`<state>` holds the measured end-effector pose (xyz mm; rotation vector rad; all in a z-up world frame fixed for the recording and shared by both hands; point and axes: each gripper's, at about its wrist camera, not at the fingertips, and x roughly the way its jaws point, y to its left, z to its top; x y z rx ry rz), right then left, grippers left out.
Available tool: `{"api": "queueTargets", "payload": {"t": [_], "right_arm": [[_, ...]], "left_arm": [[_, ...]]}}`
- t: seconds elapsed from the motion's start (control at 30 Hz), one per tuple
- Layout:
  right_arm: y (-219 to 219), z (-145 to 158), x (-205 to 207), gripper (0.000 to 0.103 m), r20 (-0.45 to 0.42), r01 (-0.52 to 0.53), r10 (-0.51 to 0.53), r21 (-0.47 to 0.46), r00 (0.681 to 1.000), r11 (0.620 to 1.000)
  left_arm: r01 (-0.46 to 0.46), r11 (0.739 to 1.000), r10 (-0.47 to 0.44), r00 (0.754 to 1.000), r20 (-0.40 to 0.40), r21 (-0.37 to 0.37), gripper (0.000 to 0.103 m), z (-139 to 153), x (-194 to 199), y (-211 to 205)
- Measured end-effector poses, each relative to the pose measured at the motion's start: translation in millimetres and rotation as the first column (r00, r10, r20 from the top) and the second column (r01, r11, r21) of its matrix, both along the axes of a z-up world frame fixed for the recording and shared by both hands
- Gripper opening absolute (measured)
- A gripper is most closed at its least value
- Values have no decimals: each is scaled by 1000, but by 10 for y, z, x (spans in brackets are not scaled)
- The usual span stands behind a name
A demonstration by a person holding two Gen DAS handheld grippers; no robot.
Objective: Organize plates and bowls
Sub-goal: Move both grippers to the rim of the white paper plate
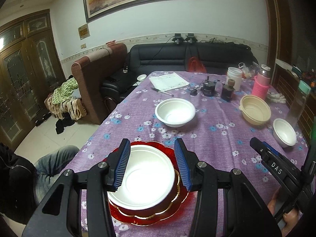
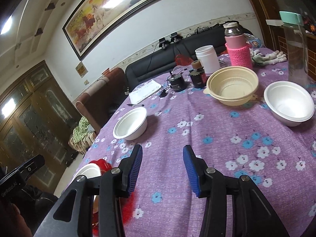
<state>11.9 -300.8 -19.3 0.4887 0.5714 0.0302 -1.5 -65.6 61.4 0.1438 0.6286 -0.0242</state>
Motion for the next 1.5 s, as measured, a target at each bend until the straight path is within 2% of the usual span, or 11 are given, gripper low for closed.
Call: {"api": "queueTargets", "payload": {"t": [0.53, 0.63, 0.87, 1.07, 1.17, 1.37, 1.5], "right_arm": [[41, -92, 94, 47, -29, -7, 8, 13, 1000, 1000], [66, -95, 118, 47, -35, -10, 11, 8, 999, 1000], [126, -100, 205, 47, -40, -18, 18, -9, 999, 1000], [321, 6, 420, 46, -32, -61, 60, -31, 998, 998], [451, 107, 501, 46, -12, -89, 88, -59, 996, 994], [477, 247, 596, 46, 12, -103, 104, -77, 995, 992], [453, 282, 778, 46, -30, -117, 116, -39, 993, 992]], "left_arm": [[27, 1000, -28, 998, -56, -15, 45, -148, 115, -11], [1, 1000, -1, 999, -48, -16, 45, -155, 148, 120], [-127, 992, 127, 992, -17, -1, 45, -127, 315, 596], [-127, 991, 126, 991, -42, -29, 45, -137, 429, 725], [-101, 993, 97, 992, -75, -61, 45, -40, 567, 770], [-95, 993, 89, 992, -86, -72, 45, 194, 922, 782], [-108, 994, 107, 989, -99, -8, 45, 153, 1207, 690]]}}
